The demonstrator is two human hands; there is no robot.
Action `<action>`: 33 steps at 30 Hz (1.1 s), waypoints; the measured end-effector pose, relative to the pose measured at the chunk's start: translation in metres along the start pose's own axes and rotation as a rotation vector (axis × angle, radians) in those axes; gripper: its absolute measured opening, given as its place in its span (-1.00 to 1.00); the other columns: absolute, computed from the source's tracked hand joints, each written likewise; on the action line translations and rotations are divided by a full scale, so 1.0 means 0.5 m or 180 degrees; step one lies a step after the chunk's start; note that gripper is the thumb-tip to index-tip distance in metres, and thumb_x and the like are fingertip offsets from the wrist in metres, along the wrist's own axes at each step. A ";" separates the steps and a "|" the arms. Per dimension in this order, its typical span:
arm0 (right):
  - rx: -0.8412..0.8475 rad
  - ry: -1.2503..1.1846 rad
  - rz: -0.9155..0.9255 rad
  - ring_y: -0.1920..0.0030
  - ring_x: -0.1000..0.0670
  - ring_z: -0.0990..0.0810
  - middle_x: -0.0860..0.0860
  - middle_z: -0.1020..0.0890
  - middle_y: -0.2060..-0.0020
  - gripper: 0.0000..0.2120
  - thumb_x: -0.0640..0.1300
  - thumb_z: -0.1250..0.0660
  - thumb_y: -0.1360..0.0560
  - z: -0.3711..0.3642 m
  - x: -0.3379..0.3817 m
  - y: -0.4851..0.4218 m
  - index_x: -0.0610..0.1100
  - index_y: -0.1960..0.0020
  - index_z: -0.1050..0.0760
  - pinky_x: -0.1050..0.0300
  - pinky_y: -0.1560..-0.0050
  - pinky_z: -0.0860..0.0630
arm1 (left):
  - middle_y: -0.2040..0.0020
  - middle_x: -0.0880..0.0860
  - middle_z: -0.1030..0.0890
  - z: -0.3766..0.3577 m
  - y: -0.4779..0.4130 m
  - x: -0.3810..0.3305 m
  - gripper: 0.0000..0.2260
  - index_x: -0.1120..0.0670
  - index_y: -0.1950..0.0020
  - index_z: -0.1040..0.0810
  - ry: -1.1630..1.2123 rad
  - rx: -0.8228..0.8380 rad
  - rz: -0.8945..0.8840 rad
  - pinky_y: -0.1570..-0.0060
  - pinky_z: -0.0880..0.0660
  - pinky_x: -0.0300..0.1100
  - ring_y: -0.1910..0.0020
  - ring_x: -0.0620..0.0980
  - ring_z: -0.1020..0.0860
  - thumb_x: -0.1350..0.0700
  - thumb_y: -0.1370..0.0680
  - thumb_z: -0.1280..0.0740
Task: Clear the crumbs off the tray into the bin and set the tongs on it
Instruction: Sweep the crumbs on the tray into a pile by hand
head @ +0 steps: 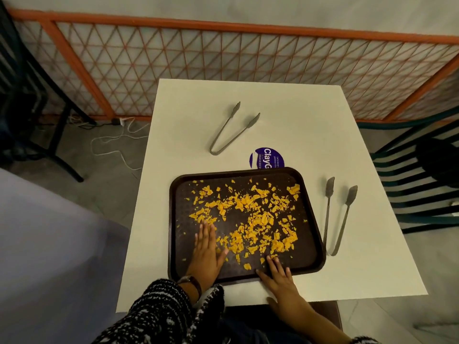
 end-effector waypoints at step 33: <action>0.0245 -0.0122 0.0104 -0.39 -0.15 0.45 -0.10 0.43 -0.36 -0.23 -0.04 -0.15 -0.55 -0.072 0.139 0.086 -0.16 -0.44 0.37 -0.06 -0.46 0.32 | -0.43 0.12 0.37 -0.035 0.184 0.058 -0.03 0.16 -0.48 0.31 0.0042 -0.0367 0.0584 -0.42 0.32 -0.07 -0.45 0.06 0.35 -0.48 -0.27 0.41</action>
Point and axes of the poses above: each hand's wrist, its own y-axis away from the middle knuckle, its own z-axis out of the back of the hand, x = y × z, the point moved 8 cm from there along -y, towards the middle knuckle
